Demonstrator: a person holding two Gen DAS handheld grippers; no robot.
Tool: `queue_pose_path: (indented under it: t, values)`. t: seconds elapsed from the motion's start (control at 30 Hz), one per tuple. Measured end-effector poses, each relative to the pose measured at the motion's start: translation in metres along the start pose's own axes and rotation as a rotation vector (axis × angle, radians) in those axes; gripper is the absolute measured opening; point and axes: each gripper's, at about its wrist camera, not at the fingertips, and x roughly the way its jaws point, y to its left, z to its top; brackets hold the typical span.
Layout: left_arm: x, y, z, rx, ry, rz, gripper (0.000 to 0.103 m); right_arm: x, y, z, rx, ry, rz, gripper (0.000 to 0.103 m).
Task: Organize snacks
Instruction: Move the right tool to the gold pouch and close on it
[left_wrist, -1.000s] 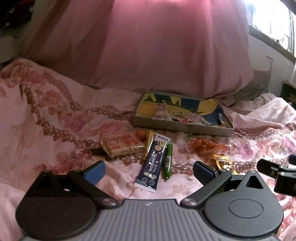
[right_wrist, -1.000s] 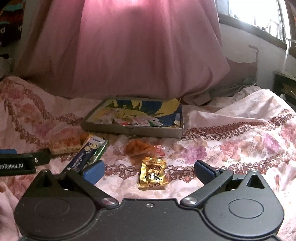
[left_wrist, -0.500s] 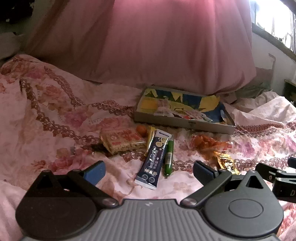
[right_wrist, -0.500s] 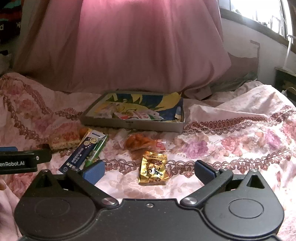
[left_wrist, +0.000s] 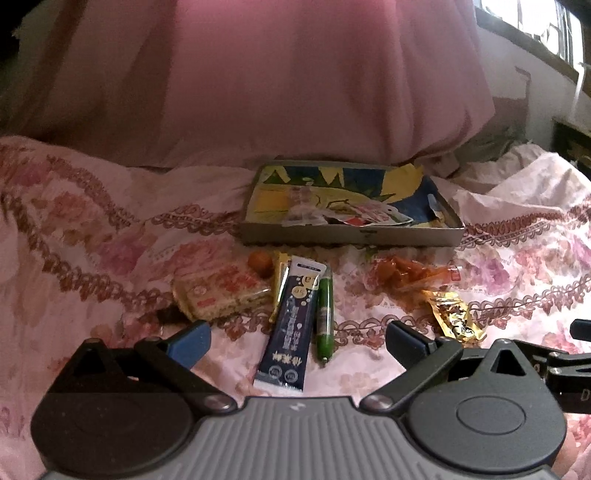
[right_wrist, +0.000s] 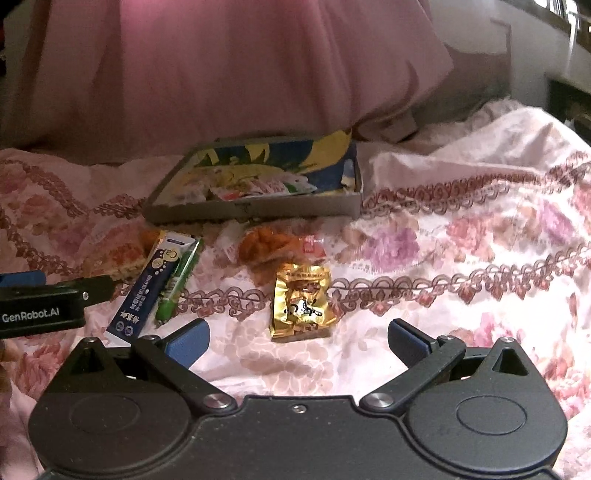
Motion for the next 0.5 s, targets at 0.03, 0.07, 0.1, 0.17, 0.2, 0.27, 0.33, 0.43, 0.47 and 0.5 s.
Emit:
queue_pose_path:
  t: [0.03, 0.07, 0.1, 0.17, 0.2, 0.27, 0.33, 0.43, 0.47, 0.5]
  values:
    - [0.003, -0.001, 0.002, 0.01, 0.003, -0.003, 0.103, 0.003, -0.001, 0.001, 0.009, 0.01, 0.002, 0.102]
    - [0.007, -0.002, 0.005, 0.02, 0.006, -0.005, 0.103, 0.005, -0.002, 0.002, 0.02, 0.02, 0.003, 0.102]
    - [0.01, -0.003, 0.007, 0.03, 0.009, -0.006, 0.103, 0.008, -0.004, 0.003, 0.033, 0.032, 0.005, 0.102]
    - [0.016, -0.005, 0.013, 0.053, 0.014, -0.006, 0.103, 0.014, -0.008, 0.004, 0.058, 0.055, 0.009, 0.102]
    - [0.019, -0.007, 0.015, 0.062, 0.016, -0.007, 0.103, 0.016, -0.009, 0.004, 0.07, 0.064, 0.01, 0.102]
    - [0.024, -0.01, 0.02, 0.09, 0.017, -0.006, 0.103, 0.02, -0.013, 0.005, 0.094, 0.075, 0.01, 0.102]
    - [0.03, -0.014, 0.025, 0.126, 0.019, 0.0, 0.103, 0.024, -0.017, 0.007, 0.118, 0.084, 0.013, 0.102]
    - [0.04, -0.019, 0.03, 0.173, 0.03, -0.005, 0.103, 0.029, -0.02, 0.009, 0.147, 0.103, 0.009, 0.102]
    - [0.043, -0.021, 0.033, 0.183, 0.034, -0.008, 0.103, 0.03, -0.021, 0.009, 0.157, 0.111, 0.007, 0.102]
    - [0.047, -0.023, 0.036, 0.193, 0.039, -0.012, 0.103, 0.031, -0.023, 0.009, 0.164, 0.116, 0.007, 0.102]
